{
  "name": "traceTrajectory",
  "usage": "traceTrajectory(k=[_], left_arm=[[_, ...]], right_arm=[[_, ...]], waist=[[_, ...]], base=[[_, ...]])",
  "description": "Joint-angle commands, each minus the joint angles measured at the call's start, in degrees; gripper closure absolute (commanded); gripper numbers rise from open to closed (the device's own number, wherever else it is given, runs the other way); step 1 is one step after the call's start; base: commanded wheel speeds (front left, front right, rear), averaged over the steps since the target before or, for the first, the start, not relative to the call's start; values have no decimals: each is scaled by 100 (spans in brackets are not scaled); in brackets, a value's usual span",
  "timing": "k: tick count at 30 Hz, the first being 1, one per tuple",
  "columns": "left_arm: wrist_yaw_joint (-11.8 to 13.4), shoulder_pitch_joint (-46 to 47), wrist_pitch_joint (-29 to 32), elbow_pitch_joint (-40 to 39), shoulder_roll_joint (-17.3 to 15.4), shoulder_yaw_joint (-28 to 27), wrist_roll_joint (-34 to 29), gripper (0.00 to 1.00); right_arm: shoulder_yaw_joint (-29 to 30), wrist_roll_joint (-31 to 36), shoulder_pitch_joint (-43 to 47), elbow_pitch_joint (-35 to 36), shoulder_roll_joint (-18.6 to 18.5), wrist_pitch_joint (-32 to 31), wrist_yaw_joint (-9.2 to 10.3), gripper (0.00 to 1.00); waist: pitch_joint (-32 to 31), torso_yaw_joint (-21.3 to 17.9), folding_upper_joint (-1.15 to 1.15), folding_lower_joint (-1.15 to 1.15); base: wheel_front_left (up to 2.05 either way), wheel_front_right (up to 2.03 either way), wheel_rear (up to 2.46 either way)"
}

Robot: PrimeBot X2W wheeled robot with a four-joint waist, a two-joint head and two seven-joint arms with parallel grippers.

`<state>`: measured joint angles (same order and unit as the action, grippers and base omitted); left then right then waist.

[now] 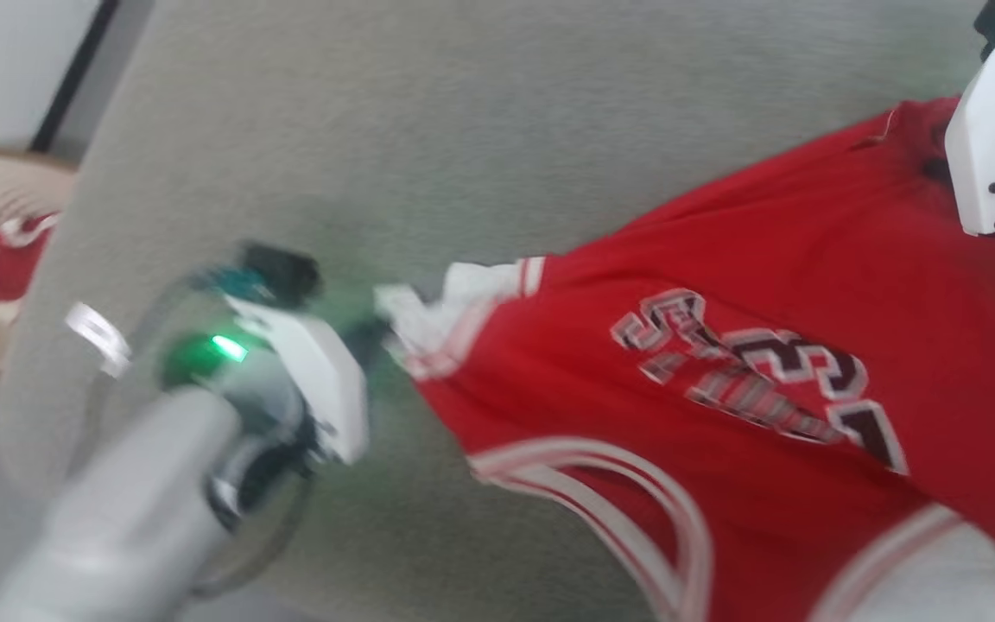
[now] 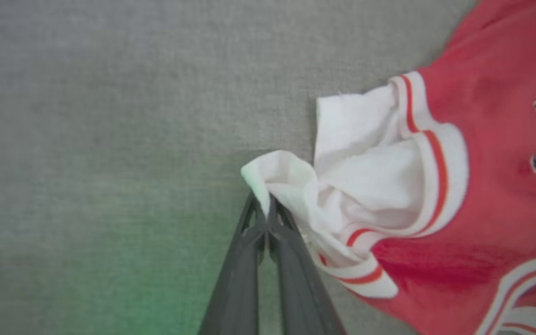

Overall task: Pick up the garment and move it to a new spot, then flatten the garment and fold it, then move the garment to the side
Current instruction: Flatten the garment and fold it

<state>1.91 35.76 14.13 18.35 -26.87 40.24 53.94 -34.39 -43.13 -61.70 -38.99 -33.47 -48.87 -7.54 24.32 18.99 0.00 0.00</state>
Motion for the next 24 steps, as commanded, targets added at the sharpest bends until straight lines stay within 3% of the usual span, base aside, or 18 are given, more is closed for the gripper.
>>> traceTrajectory(k=[1,5,12,19,24], left_arm=[[73,137,38,-19,-79,-73,-18,100],[391,641,434,-311,-555,-316,-132,100],[733,1582,1206,-783,-1255,-589,-342,100],[865,2341,1731,-914,-1554,-738,-424,100],[871,2791,1999,-831,-1588,-785,-434,100]], right_arm=[[-33,-25,-4,12,-61,39,11,100],[-121,-262,-184,365,-109,346,10,100],[-158,-524,-353,1047,-311,840,11,100],[28,-666,-456,1627,-336,1017,10,100],[205,-685,-526,1968,-295,949,10,100]], waist=[[-151,-245,0,0],[-314,-637,0,0],[-681,-1232,0,0],[-1013,-1669,0,0],[-1159,-1859,0,0]], base=[[0,0,0],[0,0,0],[0,0,0],[0,0,0],[0,0,0]])
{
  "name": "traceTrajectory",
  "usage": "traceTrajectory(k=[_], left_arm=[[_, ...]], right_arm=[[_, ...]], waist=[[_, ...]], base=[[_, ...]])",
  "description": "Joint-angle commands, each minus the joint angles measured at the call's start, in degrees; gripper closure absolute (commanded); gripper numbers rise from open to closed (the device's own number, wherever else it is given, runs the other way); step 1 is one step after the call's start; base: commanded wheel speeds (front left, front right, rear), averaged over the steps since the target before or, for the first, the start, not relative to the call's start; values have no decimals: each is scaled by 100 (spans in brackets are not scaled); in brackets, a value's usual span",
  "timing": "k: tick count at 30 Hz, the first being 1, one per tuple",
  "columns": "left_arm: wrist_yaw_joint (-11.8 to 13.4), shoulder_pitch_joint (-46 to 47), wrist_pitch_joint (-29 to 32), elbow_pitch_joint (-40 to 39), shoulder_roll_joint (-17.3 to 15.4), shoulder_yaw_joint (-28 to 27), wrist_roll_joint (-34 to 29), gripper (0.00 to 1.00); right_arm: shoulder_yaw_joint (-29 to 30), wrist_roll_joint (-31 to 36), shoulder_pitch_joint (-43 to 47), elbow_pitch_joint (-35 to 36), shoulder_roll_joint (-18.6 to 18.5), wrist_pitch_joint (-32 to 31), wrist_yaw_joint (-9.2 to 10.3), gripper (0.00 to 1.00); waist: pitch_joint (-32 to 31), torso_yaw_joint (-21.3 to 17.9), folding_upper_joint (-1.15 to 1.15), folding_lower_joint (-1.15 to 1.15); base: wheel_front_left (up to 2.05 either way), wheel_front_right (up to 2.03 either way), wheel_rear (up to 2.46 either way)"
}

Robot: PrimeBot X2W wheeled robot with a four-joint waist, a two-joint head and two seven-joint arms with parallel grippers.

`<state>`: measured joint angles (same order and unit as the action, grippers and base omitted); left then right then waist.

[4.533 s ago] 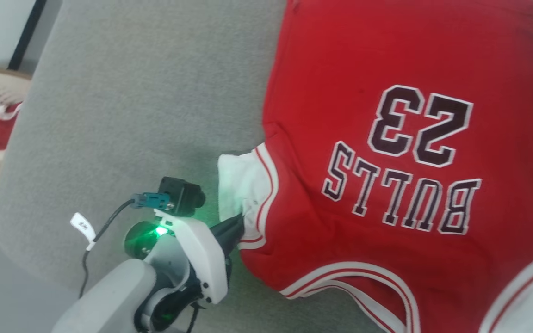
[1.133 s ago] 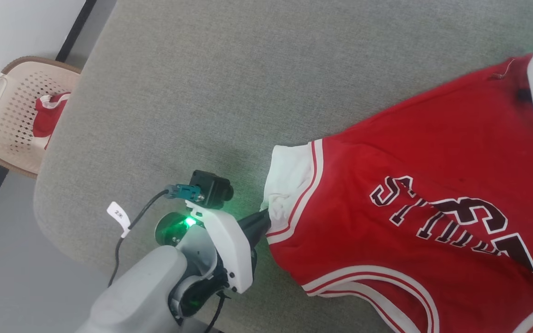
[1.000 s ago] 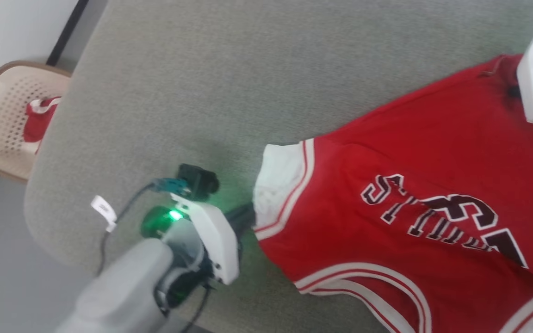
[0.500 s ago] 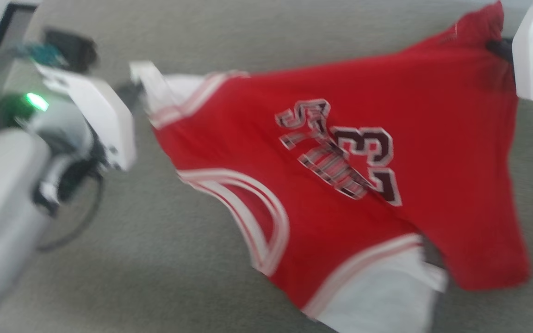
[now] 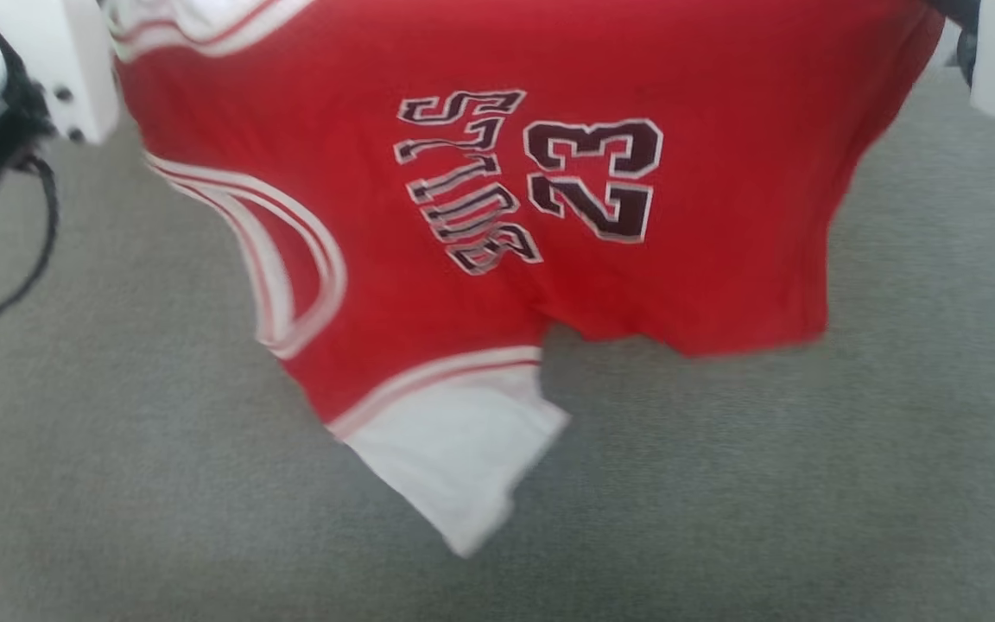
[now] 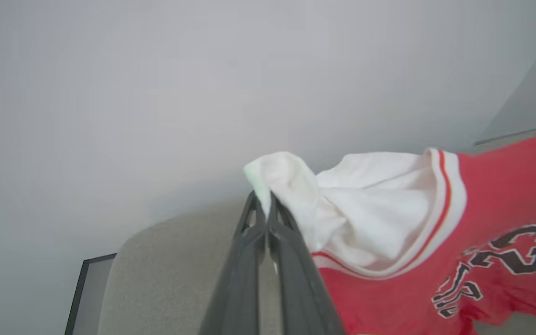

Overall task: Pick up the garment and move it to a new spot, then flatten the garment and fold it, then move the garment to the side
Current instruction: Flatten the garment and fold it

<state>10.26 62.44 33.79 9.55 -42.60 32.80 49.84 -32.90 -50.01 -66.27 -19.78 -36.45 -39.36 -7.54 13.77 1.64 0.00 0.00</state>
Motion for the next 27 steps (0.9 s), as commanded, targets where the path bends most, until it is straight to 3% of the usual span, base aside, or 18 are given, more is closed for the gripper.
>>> traceTrajectory(k=[1,4,11,14,15,22,25,27], left_arm=[[30,225,62,81,-22,-42,-65,100],[-46,538,77,283,9,0,-195,100],[-341,1457,-565,1008,360,32,-601,100],[-480,2023,-1144,1499,585,-8,-840,100],[-549,2437,-1615,1842,732,-42,-1038,100],[-832,3550,-3498,2826,1156,-36,-1654,100],[-988,3659,-4072,3161,1278,-5,-1708,100],[-1187,3469,-4151,3407,1342,88,-1647,100]], right_arm=[[115,8,-95,66,23,2,10,100],[253,176,-179,30,94,68,10,100],[686,757,-646,-644,481,773,11,100],[896,1197,-993,-1168,770,1395,11,100],[1028,1522,-1252,-1536,966,1821,11,100],[1305,2723,-2025,-2430,1389,3472,11,100],[1219,2939,-2072,-2693,1505,3789,11,100],[1139,2880,-1929,-2916,1569,3666,11,100]], waist=[[-109,-148,0,0],[-69,-202,0,0],[314,-272,0,0],[598,-292,0,0],[786,-295,0,0],[1223,-213,0,0],[1261,-156,0,0],[1239,-120,0,0]], base=[[0,0,0],[0,0,0],[0,0,0],[0,0,0],[0,0,0],[0,0,0],[0,0,0],[0,0,0]])
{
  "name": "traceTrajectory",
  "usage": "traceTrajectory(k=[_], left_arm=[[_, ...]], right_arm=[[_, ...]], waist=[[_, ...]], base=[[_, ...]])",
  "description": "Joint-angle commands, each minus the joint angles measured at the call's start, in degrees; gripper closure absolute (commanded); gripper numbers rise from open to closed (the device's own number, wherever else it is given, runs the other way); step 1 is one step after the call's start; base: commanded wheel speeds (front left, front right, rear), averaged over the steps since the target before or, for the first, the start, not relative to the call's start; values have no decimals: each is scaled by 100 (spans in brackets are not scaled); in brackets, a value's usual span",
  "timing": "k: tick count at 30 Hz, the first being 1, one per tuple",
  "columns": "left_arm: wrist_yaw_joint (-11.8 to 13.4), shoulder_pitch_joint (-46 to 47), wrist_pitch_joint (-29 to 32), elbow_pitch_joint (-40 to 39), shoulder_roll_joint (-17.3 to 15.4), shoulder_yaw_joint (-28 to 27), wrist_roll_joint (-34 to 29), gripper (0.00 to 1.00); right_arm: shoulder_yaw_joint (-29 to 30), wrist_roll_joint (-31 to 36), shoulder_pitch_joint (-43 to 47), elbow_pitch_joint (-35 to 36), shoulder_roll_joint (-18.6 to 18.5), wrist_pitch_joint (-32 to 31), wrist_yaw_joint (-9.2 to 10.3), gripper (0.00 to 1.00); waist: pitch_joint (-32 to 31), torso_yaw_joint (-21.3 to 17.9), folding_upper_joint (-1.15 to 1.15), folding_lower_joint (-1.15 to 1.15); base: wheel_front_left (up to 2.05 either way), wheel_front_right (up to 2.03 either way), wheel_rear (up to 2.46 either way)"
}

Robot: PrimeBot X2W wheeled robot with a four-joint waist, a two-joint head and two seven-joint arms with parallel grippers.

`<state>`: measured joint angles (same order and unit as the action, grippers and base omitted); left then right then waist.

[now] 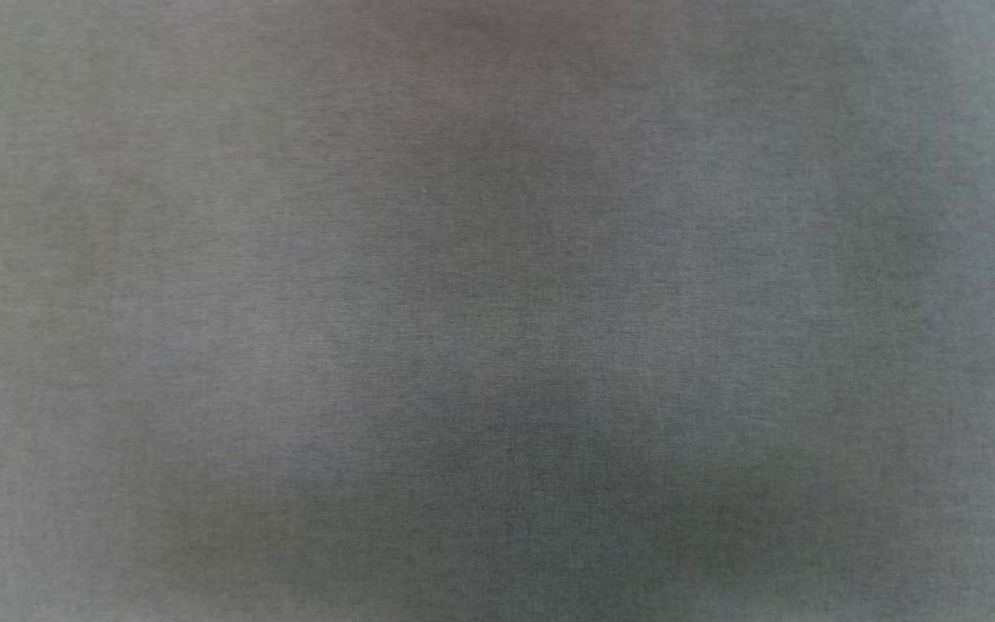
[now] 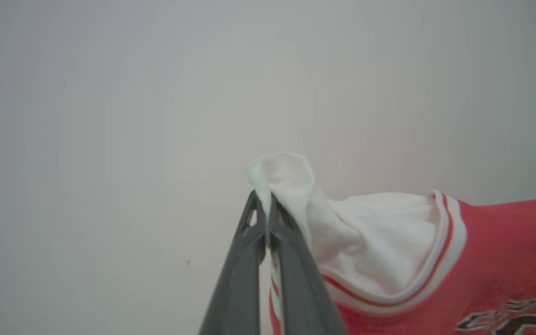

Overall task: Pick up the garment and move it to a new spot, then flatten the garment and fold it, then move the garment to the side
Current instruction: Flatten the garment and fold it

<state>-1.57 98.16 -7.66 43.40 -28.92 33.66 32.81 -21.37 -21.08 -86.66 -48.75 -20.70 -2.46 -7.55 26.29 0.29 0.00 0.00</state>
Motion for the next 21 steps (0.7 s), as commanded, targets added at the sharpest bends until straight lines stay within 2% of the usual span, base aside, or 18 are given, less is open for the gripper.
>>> traceTrajectory(k=[1,6,12,17,21], left_arm=[[-105,-243,66,170,29,54,122,100],[-389,-963,647,641,120,313,375,100],[-507,-2204,1371,628,83,581,730,100],[-465,-3360,1890,166,-68,599,1161,100],[-308,-4237,2399,-580,-379,671,1376,100]], right_arm=[[-71,-79,195,-108,2,-93,12,100],[-501,-526,789,-129,-49,-361,12,100],[-902,-1498,1869,276,-260,-848,12,100],[-1205,-2058,2779,909,-635,-1127,12,100],[-1342,-2389,3461,1448,-948,-1333,12,100]], waist=[[-37,38,0,0],[-220,122,0,0],[-500,180,0,0],[-731,213,0,0],[-873,234,0,0]], base=[[0,0,0],[0,0,0],[0,0,0],[0,0,0],[0,0,0]])
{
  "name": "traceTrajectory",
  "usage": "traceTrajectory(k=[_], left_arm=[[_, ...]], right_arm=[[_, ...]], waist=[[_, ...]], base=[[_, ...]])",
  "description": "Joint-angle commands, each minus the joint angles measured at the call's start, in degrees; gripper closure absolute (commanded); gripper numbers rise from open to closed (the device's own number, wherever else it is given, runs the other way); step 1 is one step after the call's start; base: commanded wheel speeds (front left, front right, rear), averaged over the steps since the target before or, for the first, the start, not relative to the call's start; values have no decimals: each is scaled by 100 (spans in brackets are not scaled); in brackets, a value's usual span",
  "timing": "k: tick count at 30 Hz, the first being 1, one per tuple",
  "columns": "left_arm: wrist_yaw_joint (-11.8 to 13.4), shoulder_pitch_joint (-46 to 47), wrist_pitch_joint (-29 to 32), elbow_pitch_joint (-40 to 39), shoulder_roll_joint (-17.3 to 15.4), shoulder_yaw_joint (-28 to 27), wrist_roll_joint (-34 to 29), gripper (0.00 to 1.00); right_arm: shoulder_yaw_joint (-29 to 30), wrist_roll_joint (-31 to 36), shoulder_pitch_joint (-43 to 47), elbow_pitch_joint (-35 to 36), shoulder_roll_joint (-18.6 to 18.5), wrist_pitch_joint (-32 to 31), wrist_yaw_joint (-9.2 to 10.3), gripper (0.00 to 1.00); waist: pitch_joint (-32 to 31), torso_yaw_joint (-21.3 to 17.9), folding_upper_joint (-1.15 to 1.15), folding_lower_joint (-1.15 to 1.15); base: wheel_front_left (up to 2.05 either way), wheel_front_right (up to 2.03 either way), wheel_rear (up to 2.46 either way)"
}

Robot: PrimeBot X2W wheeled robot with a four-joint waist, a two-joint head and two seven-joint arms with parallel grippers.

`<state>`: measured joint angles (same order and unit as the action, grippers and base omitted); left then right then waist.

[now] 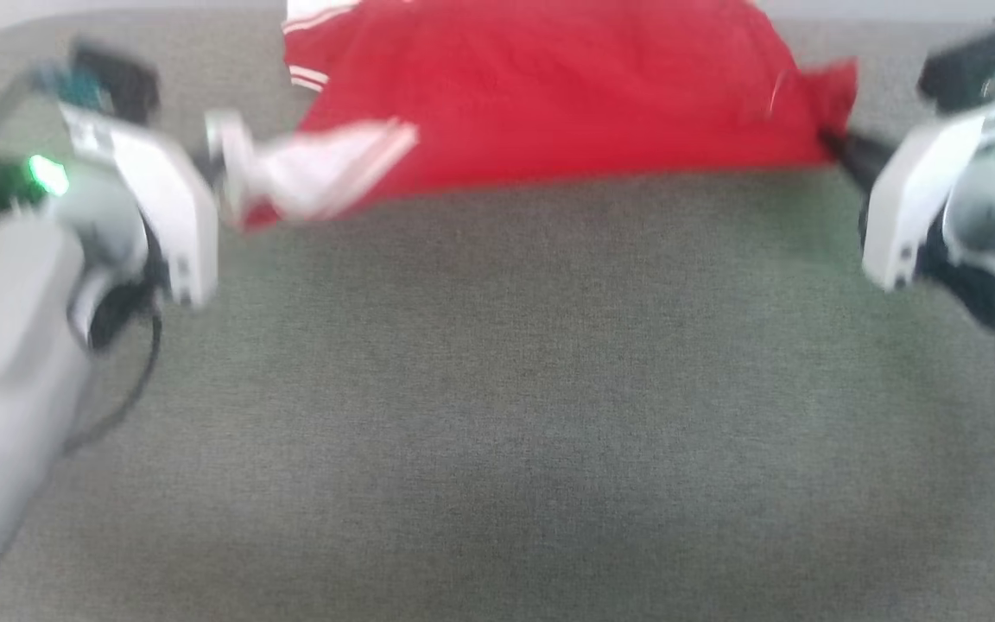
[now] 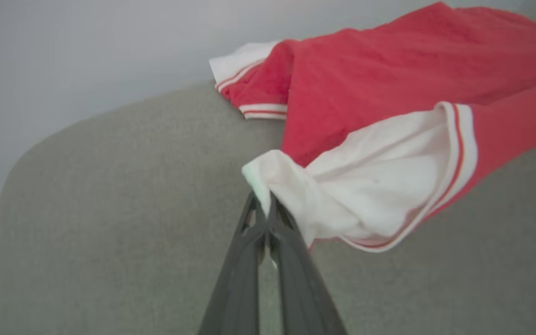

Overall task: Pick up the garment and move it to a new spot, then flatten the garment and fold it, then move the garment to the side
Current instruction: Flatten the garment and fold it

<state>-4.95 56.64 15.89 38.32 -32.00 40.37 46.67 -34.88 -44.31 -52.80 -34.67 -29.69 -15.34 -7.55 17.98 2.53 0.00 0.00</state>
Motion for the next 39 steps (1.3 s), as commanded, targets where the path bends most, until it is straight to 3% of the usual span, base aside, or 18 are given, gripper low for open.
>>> traceTrajectory(k=[1,6,7,13,19,28,32,36,39], left_arm=[[90,-316,176,-308,-158,10,97,100],[596,-1429,680,-1747,-711,-21,426,100],[596,-1429,680,-1747,-711,-21,426,100],[1438,-2690,1049,-3419,-1332,-53,707,100],[2043,-3718,1103,-4524,-1681,-37,944,100],[2557,-4601,1168,-5235,-2000,22,1207,100],[2771,-4545,1062,-5533,-2281,-214,1081,100],[2774,-4169,1030,-5698,-2538,-412,819,100],[2643,-3740,1064,-5668,-2656,-522,611,100]], right_arm=[[0,-132,241,154,-127,-100,12,100],[-23,-383,1085,804,-468,-358,12,100],[-23,-383,1085,804,-468,-358,12,100],[80,-578,2043,1571,-832,-660,11,100],[183,-805,2940,2329,-1146,-1067,11,100],[565,-1086,4067,3162,-1449,-1613,11,100],[1073,-962,4223,3476,-1326,-1522,11,100],[1425,-734,4042,3630,-1160,-1565,11,100],[1594,-566,3814,3727,-1044,-1652,11,100]], waist=[[-69,8,0,0],[-187,14,0,0],[-187,14,0,0],[-249,-20,0,0],[-243,-72,0,0],[-226,-128,0,0],[-175,-138,0,0],[-123,-145,0,0],[-47,-153,0,0]], base=[[0,0,0],[0,0,0],[0,0,0],[0,0,0],[0,0,0],[0,0,0],[0,0,0],[0,0,0],[0,0,0]])
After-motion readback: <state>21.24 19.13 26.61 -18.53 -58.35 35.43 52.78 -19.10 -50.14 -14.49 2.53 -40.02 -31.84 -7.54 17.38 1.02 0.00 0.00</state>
